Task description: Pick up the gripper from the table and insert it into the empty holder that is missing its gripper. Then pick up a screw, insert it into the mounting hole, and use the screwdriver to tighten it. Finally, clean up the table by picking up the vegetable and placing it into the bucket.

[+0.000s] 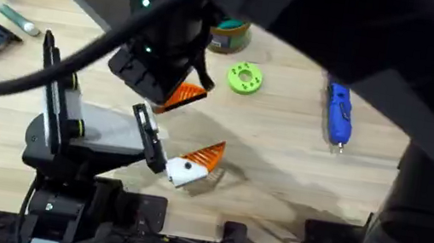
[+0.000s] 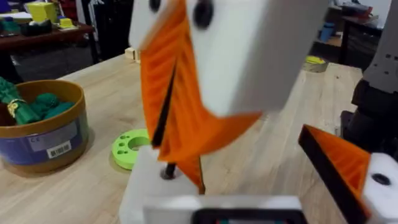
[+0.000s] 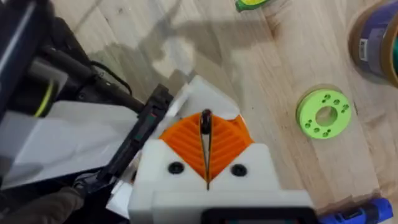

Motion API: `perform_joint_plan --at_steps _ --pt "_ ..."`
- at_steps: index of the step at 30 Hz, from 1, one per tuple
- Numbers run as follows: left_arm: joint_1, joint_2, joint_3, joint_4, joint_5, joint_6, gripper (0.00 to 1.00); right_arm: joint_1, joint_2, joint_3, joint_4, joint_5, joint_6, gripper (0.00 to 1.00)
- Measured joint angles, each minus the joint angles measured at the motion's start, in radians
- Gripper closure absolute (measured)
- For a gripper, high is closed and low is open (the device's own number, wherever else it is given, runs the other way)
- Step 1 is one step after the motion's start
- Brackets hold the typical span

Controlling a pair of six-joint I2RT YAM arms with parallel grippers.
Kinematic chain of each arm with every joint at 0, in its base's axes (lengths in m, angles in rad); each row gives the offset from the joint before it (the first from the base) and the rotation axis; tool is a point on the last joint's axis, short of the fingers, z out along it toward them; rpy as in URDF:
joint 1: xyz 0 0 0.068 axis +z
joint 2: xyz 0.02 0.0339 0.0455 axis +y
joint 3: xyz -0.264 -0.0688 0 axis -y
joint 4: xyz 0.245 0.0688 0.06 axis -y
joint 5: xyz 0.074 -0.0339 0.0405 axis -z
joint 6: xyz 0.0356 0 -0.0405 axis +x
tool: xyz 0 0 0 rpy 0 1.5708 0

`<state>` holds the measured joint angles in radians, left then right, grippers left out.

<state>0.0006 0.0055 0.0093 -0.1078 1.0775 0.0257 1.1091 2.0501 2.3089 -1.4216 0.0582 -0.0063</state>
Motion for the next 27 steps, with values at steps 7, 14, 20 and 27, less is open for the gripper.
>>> perform_joint_plan --at_steps 7,14,20,27 --pt "0.000 0.000 0.000 -0.001 0.000 -0.005 0.015 -0.001 0.023 0.001 0.000 0.000 -0.010 0.995" --pt "0.000 0.000 0.000 0.000 0.000 -0.005 0.015 -0.004 0.023 0.001 0.005 0.000 -0.017 0.995" --pt "0.000 0.000 0.000 -0.001 0.000 -0.006 0.015 -0.004 0.032 0.006 0.012 0.000 -0.017 0.996" --pt "0.000 0.000 0.000 -0.001 0.003 -0.012 0.013 -0.004 0.040 0.012 0.018 0.000 -0.017 0.996"
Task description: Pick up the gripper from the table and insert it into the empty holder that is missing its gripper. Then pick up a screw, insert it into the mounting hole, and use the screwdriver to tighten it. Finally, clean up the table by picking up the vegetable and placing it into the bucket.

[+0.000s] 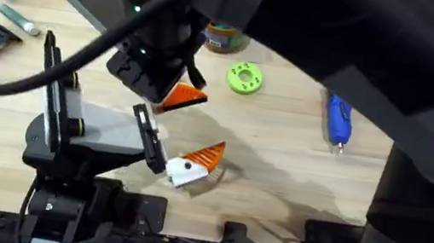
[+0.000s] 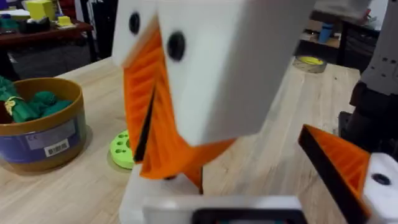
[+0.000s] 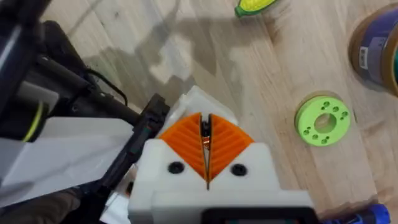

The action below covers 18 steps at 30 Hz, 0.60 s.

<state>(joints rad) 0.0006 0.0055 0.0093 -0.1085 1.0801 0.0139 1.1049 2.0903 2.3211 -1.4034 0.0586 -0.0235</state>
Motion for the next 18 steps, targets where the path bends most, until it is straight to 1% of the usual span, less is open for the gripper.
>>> perform_joint_plan --at_steps 18 --pt "0.000 0.000 0.000 0.000 0.000 0.008 0.014 0.000 0.007 0.031 -0.034 0.000 -0.007 0.996"
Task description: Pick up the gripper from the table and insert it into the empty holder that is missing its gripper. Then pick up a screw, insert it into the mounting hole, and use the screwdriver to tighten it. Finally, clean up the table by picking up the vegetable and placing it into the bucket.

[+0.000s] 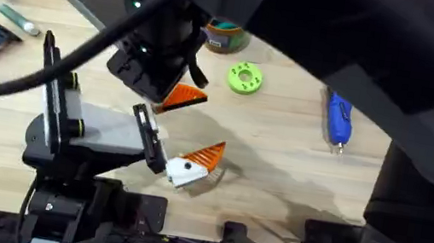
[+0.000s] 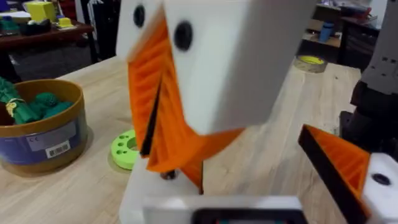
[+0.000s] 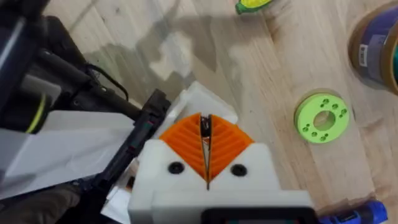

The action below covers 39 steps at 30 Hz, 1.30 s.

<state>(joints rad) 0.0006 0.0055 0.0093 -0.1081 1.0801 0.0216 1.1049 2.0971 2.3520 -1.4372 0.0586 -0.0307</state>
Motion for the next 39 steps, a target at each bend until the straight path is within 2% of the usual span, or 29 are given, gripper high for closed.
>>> perform_joint_plan --at_steps 39 --pt "0.000 0.005 0.000 0.000 0.000 -0.012 0.013 -0.002 0.037 0.008 -0.010 0.000 0.000 0.996"
